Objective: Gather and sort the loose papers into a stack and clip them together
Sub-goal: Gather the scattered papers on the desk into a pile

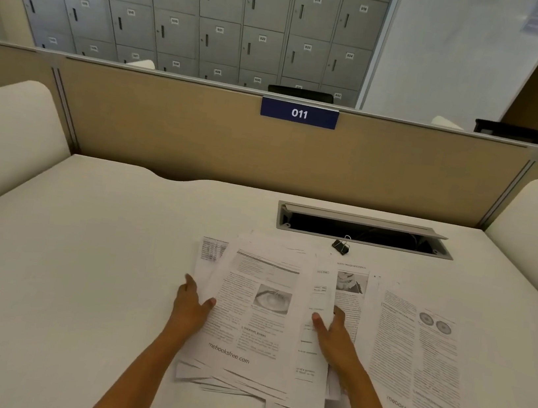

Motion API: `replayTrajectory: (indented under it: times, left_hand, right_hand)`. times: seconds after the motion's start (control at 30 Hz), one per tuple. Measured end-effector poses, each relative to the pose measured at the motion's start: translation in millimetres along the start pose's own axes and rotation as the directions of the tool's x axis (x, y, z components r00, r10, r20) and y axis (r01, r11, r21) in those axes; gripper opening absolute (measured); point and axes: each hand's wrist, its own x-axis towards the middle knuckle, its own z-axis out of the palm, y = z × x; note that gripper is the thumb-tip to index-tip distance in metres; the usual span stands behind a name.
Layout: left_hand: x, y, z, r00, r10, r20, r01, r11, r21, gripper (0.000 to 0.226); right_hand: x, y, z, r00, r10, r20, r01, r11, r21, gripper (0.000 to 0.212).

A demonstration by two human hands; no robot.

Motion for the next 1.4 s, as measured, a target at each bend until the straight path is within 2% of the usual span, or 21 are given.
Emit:
replayTrajectory:
  times: [0.07, 0.13, 0.2, 0.27, 0.33, 0.43, 0.53, 0.6, 0.67, 0.73, 0.8, 0.87, 0.97, 1.1, 1.17, 1.27, 1.4]
  left_hand:
    - [-2, 1, 0, 0.997, 0.017, 0.072, -0.023, 0.996, 0.091, 0.07]
    - [-1, 0, -2, 0.99, 0.033, 0.135, -0.05, 0.991, 0.122, 0.063]
    - [0, 0, -5, 0.986, 0.042, 0.164, -0.063, 0.99, 0.126, 0.06]
    - [1, 0, -8, 0.988, 0.035, 0.151, -0.045, 0.997, 0.064, 0.058]
    - [0, -1, -11, 0.995, -0.002, 0.098, 0.009, 0.998, -0.062, 0.056]
    - [2, -3, -16, 0.992, -0.126, 0.03, 0.129, 0.978, -0.164, 0.051]
    - [-2, 3, -24, 0.974, -0.169, 0.153, 0.2, 0.956, -0.216, 0.04]
    - [-4, 7, -27, 0.959, -0.154, 0.236, 0.212, 0.947, -0.241, 0.038]
    - [-6, 8, -26, 0.937, -0.12, 0.328, 0.204, 0.951, -0.234, 0.043]
    - [-11, 9, -18, 0.91, -0.108, 0.4, 0.155, 0.984, -0.087, 0.056]
    - [-16, 10, -11, 0.908, -0.078, 0.412, 0.092, 0.996, -0.013, 0.055]
    - [-15, 7, -9, 0.935, -0.002, 0.354, 0.012, 1.0, -0.025, 0.049]
    - [-15, 6, -15, 0.981, 0.085, 0.173, -0.078, 0.996, -0.044, 0.052]
    - [-22, 21, -26, 0.954, 0.301, 0.0, -0.289, 0.918, -0.272, 0.051]
    - [-27, 32, -30, 0.917, 0.396, -0.046, -0.39, 0.867, -0.31, 0.053]
    - [-28, 40, -34, 0.879, 0.461, -0.123, -0.475, 0.826, -0.304, 0.062]
    - [-27, 43, -38, 0.857, 0.498, -0.135, -0.515, 0.81, -0.279, 0.045]
  right_hand:
    - [-1, -6, 6, 0.998, -0.053, 0.023, 0.056, 0.987, -0.149, 0.062]
    - [-2, -11, 11, 0.991, -0.115, 0.067, 0.126, 0.976, -0.178, 0.065]
    - [-2, -13, 14, 0.982, -0.156, 0.109, 0.169, 0.977, -0.126, 0.069]
    - [-2, -14, 14, 0.977, -0.173, 0.125, 0.17, 0.985, 0.032, 0.07]
    - [-4, -14, 12, 0.983, -0.124, 0.139, 0.084, 0.961, 0.264, 0.066]
    - [-11, -19, 4, 0.98, -0.004, 0.199, -0.094, 0.873, 0.479, 0.04]
    - [-10, -17, -2, 0.953, 0.09, 0.29, -0.251, 0.771, 0.586, 0.034]
    - [-13, -19, -3, 0.934, 0.098, 0.343, -0.293, 0.758, 0.582, 0.035]
    - [-17, -22, 3, 0.924, 0.073, 0.376, -0.273, 0.814, 0.513, 0.035]
    - [-22, -27, 11, 0.926, 0.048, 0.374, -0.214, 0.884, 0.415, 0.036]
    - [-24, -31, 16, 0.937, 0.024, 0.349, -0.146, 0.934, 0.327, 0.041]
    - [-23, -32, 18, 0.958, -0.029, 0.284, -0.045, 0.967, 0.252, 0.042]
    - [-21, -35, 15, 0.993, -0.081, 0.08, 0.069, 0.986, 0.149, 0.053]
    - [-28, -55, 10, 0.968, -0.218, -0.126, 0.246, 0.922, 0.299, 0.053]
    - [-30, -66, 6, 0.944, -0.291, -0.155, 0.327, 0.881, 0.342, 0.052]
    - [-30, -75, 1, 0.94, -0.307, -0.151, 0.341, 0.86, 0.378, 0.069]
    - [-31, -80, -7, 0.933, -0.335, -0.13, 0.359, 0.862, 0.358, 0.052]
